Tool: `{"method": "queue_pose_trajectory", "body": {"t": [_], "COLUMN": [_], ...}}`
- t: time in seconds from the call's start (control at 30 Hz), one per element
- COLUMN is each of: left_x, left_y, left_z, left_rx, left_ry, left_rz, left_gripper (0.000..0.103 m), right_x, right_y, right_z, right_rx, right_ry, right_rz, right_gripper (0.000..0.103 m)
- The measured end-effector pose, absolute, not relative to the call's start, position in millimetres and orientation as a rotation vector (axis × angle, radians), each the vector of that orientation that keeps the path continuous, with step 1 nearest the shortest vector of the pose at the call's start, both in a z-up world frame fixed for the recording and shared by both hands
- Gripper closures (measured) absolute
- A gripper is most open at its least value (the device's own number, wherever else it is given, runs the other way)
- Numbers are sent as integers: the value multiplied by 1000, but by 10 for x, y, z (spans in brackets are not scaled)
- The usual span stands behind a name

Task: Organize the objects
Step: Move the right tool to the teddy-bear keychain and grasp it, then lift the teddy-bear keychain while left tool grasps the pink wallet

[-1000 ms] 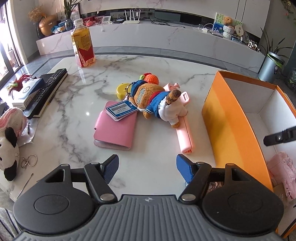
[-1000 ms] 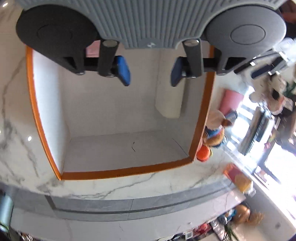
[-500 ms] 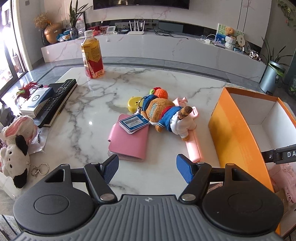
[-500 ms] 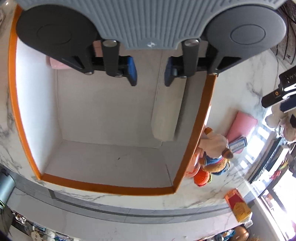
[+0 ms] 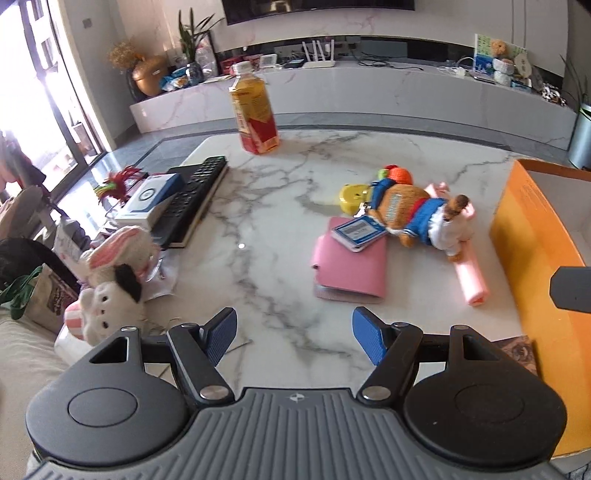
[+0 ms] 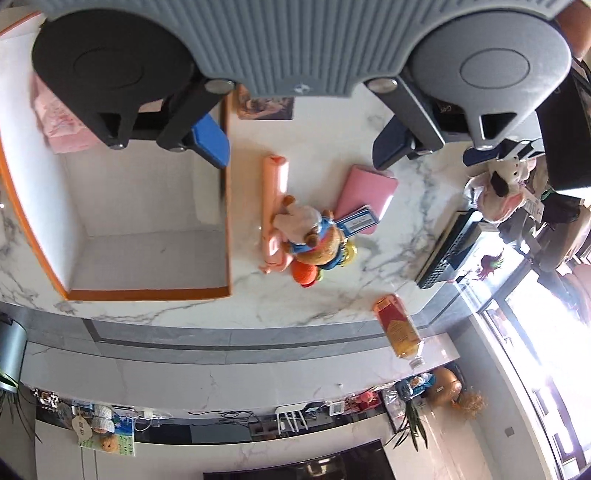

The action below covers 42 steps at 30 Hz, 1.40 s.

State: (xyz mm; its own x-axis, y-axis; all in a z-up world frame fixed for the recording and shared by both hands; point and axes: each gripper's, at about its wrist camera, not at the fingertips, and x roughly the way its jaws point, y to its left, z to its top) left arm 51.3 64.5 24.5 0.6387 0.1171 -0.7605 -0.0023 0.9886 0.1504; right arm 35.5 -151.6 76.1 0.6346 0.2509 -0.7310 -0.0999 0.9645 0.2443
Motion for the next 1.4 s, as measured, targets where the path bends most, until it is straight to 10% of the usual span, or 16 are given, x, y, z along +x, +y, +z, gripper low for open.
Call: {"method": "queue_pose_trajectory", "body": {"t": [0.6,1.4], "left_x": [606,943], "left_y": [1172,1186], "left_z": [-12,-51], "left_rx": [-83,-196], "left_ry": [1015,1060], "left_rz": [21,-272], "left_gripper": [21,24], "right_x": [1896,2363], "right_y": [-530,-216], "right_z": [328,-367], "right_rx": [-401,-670], "right_ry": [965,1013], "right_rz": [321,289], "right_gripper": [9,31]}}
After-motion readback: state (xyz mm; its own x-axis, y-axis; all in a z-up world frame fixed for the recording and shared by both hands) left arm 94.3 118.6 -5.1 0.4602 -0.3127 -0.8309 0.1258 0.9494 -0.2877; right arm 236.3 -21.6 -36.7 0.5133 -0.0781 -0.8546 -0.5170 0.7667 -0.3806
